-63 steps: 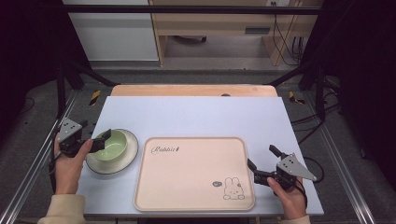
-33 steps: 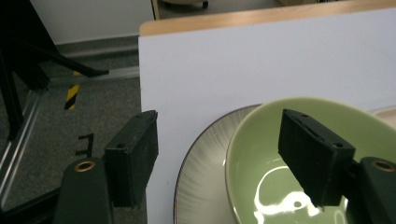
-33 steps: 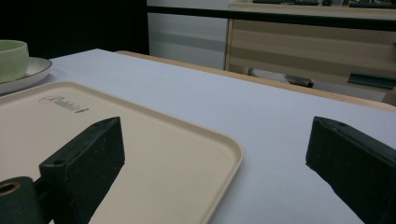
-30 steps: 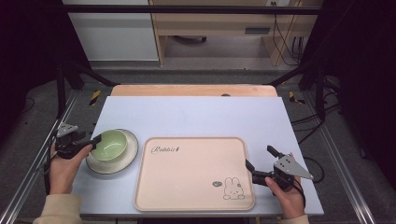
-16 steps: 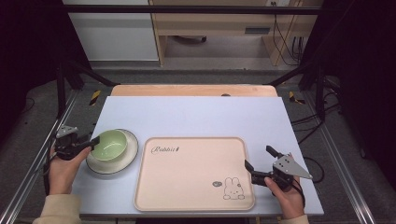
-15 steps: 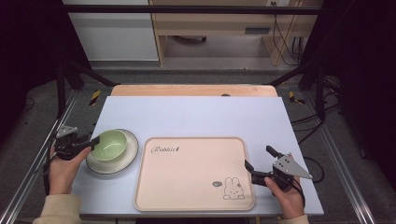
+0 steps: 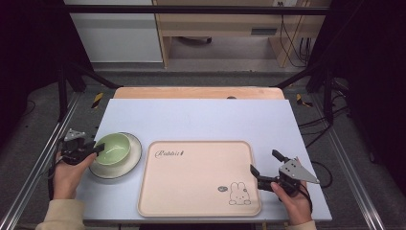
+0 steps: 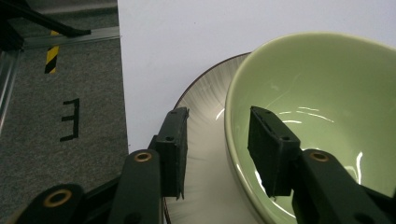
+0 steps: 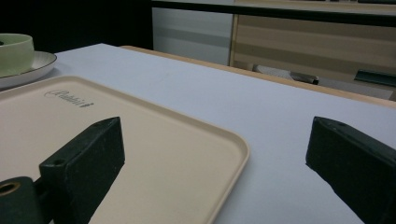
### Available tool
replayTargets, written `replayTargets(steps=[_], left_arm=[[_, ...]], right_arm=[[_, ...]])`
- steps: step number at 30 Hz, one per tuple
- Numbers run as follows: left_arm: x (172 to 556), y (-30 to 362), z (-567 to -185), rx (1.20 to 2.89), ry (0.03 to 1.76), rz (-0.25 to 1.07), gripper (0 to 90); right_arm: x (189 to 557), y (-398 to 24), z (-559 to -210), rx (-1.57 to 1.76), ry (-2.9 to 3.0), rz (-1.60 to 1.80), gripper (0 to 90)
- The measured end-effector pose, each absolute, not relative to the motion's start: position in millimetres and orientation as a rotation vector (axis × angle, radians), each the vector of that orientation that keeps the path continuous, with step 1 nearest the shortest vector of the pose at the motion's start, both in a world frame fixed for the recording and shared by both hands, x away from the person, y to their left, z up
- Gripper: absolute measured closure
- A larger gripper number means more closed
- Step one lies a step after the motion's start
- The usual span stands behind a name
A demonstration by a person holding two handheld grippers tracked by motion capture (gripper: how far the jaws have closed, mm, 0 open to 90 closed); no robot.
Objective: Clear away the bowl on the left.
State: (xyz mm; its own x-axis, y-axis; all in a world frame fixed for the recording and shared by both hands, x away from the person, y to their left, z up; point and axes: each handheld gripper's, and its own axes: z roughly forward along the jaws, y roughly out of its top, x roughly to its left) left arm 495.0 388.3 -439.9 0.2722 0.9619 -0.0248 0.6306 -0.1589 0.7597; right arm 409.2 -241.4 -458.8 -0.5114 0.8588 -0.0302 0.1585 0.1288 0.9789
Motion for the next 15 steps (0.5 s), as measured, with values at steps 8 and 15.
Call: replayTargets(steps=[8, 15], left_arm=[[495.1, 387.5, -440.4, 1.882, 1.444, 0.607, 70.6], [496.1, 383.9, -441.8, 1.903, 1.444, 0.607, 76.1]], right_arm=[[409.3, -241.3, -459.1, 0.987, 1.783, 1.425, 4.6], [409.2, -241.0, -459.2, 0.986, 1.786, 1.422, 4.6]])
